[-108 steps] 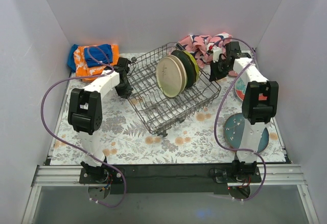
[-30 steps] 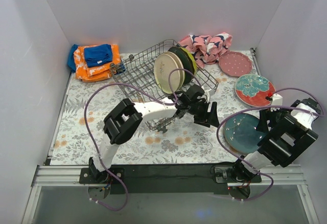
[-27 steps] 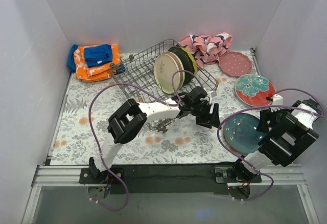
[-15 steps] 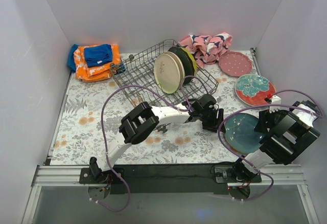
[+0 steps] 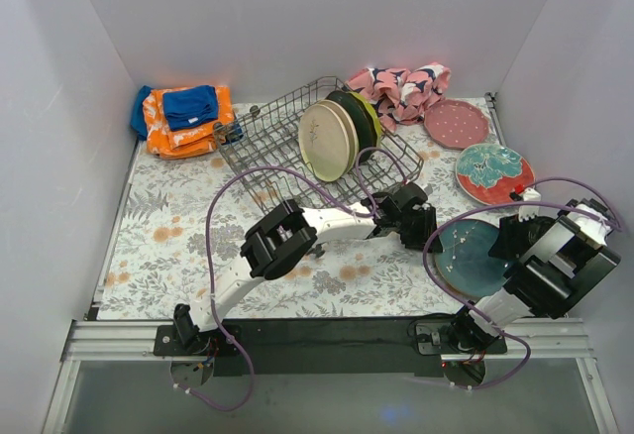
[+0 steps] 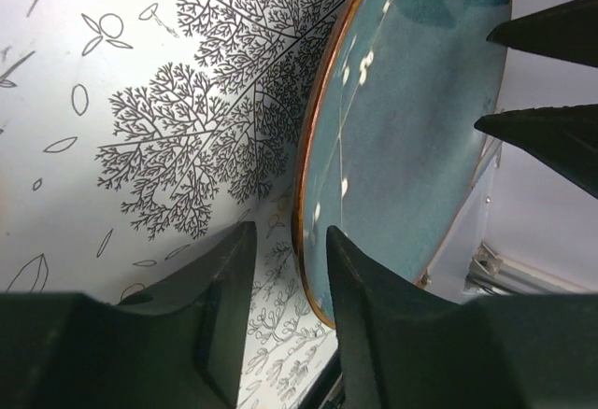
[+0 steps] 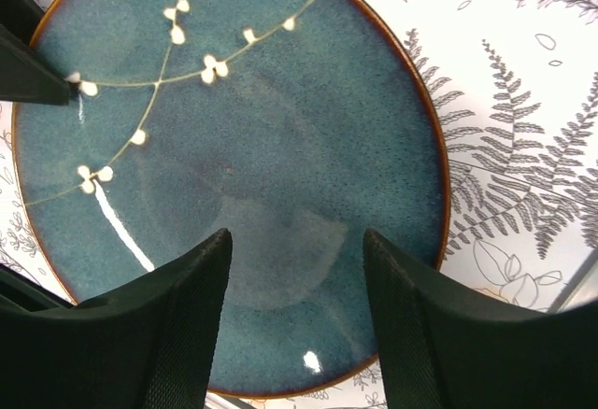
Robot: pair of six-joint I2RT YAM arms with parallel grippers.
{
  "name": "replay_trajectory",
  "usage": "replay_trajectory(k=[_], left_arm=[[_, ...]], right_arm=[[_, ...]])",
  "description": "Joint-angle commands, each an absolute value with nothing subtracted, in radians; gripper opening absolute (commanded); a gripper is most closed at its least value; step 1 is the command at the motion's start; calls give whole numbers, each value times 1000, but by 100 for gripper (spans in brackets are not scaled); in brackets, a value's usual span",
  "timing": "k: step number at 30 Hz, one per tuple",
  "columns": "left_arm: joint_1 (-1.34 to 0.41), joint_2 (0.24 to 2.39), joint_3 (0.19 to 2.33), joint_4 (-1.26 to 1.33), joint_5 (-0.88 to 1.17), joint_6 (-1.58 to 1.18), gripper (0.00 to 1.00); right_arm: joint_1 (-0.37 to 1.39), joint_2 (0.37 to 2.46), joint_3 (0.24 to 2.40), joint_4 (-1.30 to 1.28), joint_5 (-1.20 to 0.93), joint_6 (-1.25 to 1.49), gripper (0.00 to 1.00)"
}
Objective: Load the plates into the dish rack
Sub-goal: Grab a plate with the left arm
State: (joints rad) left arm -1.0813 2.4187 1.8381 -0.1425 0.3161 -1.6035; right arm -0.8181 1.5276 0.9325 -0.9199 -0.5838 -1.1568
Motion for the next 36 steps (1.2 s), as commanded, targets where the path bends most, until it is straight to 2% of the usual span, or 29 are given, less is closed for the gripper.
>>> replay_trajectory(k=[1,12,16,17,20,27,33,36], left_arm=[[-1104,2441,1864,-135,282,-1635,33],[-1104,2467,1878,-84,330,-1666,26],[-1104,2482,1893,-77,334,-1674,17],[-1104,2485,1896,-75,333,-1677,10],[-1104,2488,1898,-64,333,-1677,0],[-1100,2347,1738,60,296,-1589,0],[-1080,2171,1547,109,271,-1500,0],[-1075,2071,1453,127,242,-1464,0]], right_arm=[[-824,1539,910,-951,-629,-1178,63],[-822,1552,882,-986,-658,-1206,55],[-824,1537,897,-1000,-666,-1212,55],[-824,1531,900,-1003,-667,-1212,55],[-822,1520,919,-1017,-676,-1210,56],[-822,1448,948,-1084,-715,-1241,59],[-804,1362,1002,-1211,-817,-1304,68],[-735,1342,991,-1259,-854,-1333,71]])
